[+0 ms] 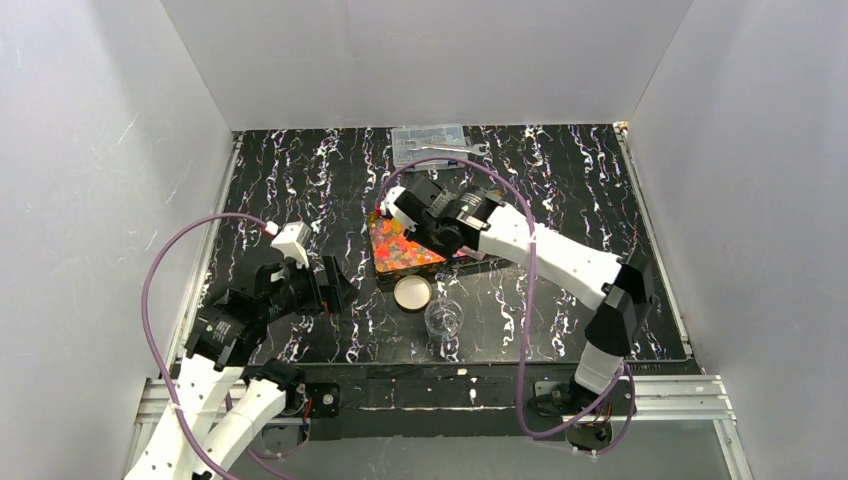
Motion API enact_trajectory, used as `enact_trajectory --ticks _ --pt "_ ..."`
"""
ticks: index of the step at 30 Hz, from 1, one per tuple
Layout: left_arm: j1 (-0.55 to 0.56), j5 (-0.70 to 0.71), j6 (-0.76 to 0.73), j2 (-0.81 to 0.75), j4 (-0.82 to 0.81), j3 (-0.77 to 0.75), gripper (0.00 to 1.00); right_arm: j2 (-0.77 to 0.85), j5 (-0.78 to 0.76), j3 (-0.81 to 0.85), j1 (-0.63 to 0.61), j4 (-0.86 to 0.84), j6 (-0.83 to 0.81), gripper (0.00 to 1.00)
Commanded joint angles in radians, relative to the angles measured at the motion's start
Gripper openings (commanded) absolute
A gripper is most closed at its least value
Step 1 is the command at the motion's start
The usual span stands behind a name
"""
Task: Pack the candies
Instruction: Scoop the fake candies from the storage box.
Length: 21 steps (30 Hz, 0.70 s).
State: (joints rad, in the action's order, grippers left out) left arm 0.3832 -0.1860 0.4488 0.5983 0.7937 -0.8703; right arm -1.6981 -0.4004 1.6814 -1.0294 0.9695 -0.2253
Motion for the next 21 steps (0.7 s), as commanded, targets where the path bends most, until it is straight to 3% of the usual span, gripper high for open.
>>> enact_trajectory --ticks 1,11,21 --pt "0.002 -0.027 0.014 -0.036 -0.026 0.046 0.98 -0.073 0.022 0.11 0.03 0.132 -0.026 0.01" --pt "0.002 -0.062 0.02 -0.055 -0.081 0.126 0.98 -0.261 -0.048 0.238 0.043 0.278 -0.004 0.01" --pt "0.002 -0.062 0.016 -0.066 -0.085 0.132 0.98 -0.371 -0.06 0.329 0.046 0.313 -0.004 0.01"
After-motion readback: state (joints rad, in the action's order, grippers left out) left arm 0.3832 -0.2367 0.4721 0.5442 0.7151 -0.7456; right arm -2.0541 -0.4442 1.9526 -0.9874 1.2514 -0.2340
